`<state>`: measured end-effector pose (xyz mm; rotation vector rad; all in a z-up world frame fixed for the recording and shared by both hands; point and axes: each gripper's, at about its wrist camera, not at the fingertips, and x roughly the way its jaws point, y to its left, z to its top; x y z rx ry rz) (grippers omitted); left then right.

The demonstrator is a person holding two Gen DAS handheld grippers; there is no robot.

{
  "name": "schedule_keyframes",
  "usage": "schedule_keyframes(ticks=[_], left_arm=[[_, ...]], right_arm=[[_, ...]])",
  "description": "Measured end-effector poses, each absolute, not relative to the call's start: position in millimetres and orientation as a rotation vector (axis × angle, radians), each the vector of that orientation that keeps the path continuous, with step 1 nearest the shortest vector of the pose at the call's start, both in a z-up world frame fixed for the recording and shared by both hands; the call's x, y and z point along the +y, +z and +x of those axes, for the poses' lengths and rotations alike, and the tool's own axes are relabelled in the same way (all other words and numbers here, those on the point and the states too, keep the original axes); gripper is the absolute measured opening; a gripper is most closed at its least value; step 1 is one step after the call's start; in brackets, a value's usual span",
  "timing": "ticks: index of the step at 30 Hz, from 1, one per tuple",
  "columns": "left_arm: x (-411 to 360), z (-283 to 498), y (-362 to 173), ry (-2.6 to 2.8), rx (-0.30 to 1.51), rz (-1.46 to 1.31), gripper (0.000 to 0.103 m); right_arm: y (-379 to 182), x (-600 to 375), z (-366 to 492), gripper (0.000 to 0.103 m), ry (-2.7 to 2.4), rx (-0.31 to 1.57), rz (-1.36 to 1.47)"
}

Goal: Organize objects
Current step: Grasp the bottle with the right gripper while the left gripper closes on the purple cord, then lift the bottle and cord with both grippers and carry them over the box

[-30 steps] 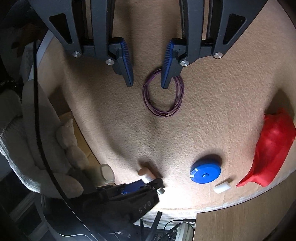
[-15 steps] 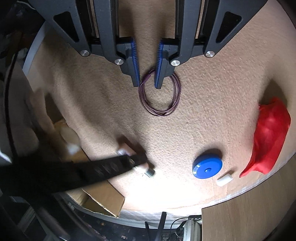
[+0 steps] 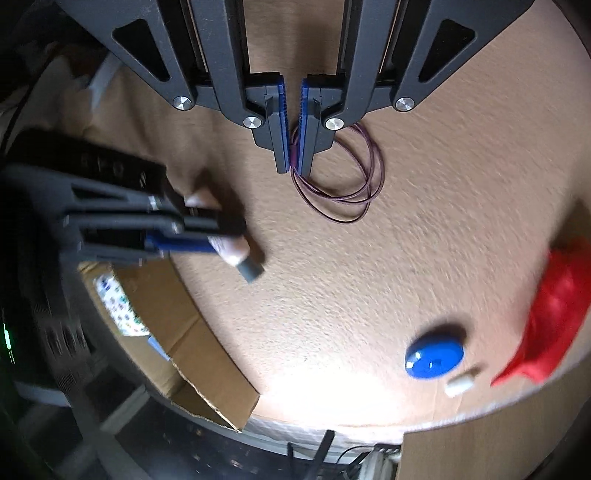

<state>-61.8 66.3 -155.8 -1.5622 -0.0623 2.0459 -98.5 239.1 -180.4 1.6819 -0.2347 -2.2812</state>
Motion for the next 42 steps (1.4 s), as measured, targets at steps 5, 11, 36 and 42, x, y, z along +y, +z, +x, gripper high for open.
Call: schedule_keyframes(ticks=[5,11,36,42], left_arm=[[56.1,-47.3,-153.2,2.017,-0.231,-1.561,0.004],[31.1,-33.6,-134.8,2.027,-0.349,-1.496,0.004],[179.9,-181.3,-34.3,2.077,-0.255,-1.209,0.004],[220.1,-203.9,-49.1,2.101,-0.172,-1.236,0.004]], right_arm=[[-169.3,253.0,-83.2,0.018,-2.283,-0.313,1.653],[-139.5,272.0,-75.8,0.018,-2.319,-0.371,1.576],[-60.3,423.6,-110.5,0.018,-2.673,-0.425,1.399],[-70.4,436.0,-121.7,0.018,-2.675,-0.433,1.421]])
